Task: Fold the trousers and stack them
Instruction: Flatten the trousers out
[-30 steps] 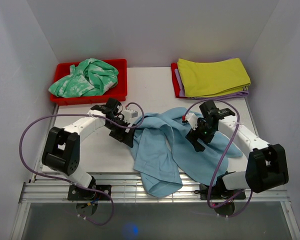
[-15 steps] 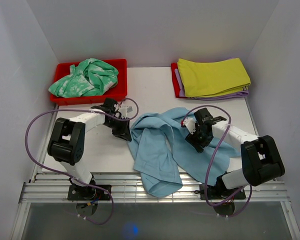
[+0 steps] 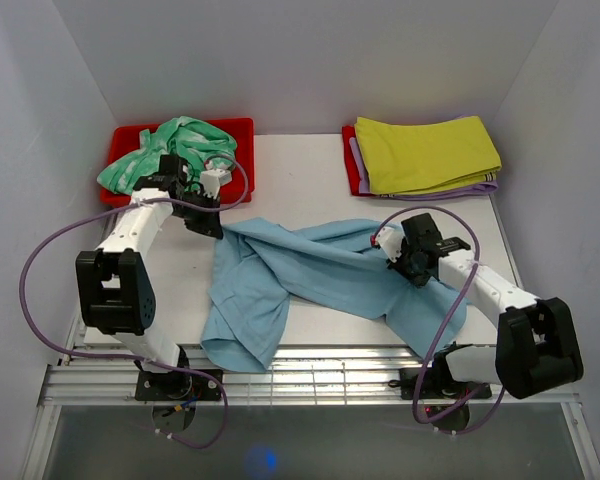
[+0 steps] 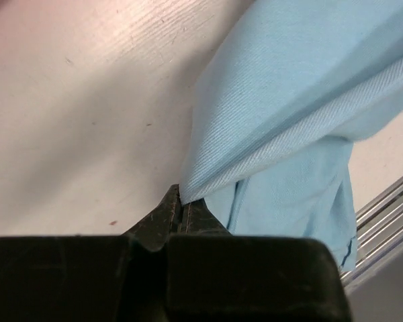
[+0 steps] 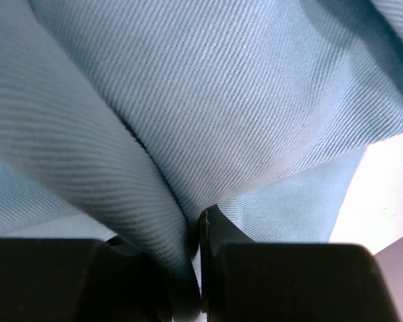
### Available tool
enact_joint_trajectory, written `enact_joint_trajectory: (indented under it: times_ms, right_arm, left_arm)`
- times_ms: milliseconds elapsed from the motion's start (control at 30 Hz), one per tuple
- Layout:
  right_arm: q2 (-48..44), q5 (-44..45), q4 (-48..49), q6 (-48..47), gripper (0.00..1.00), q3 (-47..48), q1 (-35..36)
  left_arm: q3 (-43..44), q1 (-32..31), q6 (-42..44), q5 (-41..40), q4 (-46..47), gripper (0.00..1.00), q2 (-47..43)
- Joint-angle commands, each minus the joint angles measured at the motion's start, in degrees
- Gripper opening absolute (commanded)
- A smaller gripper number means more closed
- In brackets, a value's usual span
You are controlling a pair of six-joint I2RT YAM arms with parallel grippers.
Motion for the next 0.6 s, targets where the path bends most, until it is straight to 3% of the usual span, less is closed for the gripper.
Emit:
enact_joint_trajectory:
  times_ms: [0, 133, 267, 333, 400, 433, 467, 533, 567]
  right_arm:
    - [-4.07, 4.96, -6.94, -6.17, 0.08, -0.25, -1.8]
    - [-4.96, 5.66, -8.09, -10.66, 0.08, 1.15, -2.94]
    - [-1.98, 4.61, -8.18, -13.39, 0.08, 4.4, -6.28]
    - [0.22, 3.74, -8.18, -14.61, 0.08, 6.51, -8.48]
    - [2.59, 3.47, -8.18, -14.88, 0.09, 8.26, -10.5]
    - [3.39, 3.21, -8.27, -14.8, 0.14, 8.97, -11.03]
    - [3.92, 3.03, -8.35, -14.62, 0.2, 9.5, -11.9]
    - [4.97, 2.24, -8.62, -14.01, 0.45, 11.25, -12.44]
    - [5.24, 2.24, -8.62, -13.14, 0.67, 11.79, -12.61]
  left_arm:
    - [10.72, 0.27, 19.33, -8.14, -6.12, 0.0, -0.89]
    - [17.6, -7.28, 23.84, -11.83, -6.66, 0.0, 4.3]
    - [20.85, -13.97, 22.97, -16.05, 4.03, 0.0, 9.4]
    - [25.13, -15.29, 18.6, -18.42, 6.35, 0.18, 13.42]
    - [29.89, -14.86, 16.12, -17.91, 1.36, 0.34, 16.17]
    - [31.31, -14.07, 13.5, -17.29, 0.13, 0.65, 16.7]
    - [32.63, -13.02, 12.52, -12.94, -3.28, 0.87, 16.44]
    - [31.51, -8.98, 11.28, -8.34, -6.29, 0.89, 14.69]
    - [27.84, -6.35, 10.67, -6.93, -7.61, 0.89, 11.73]
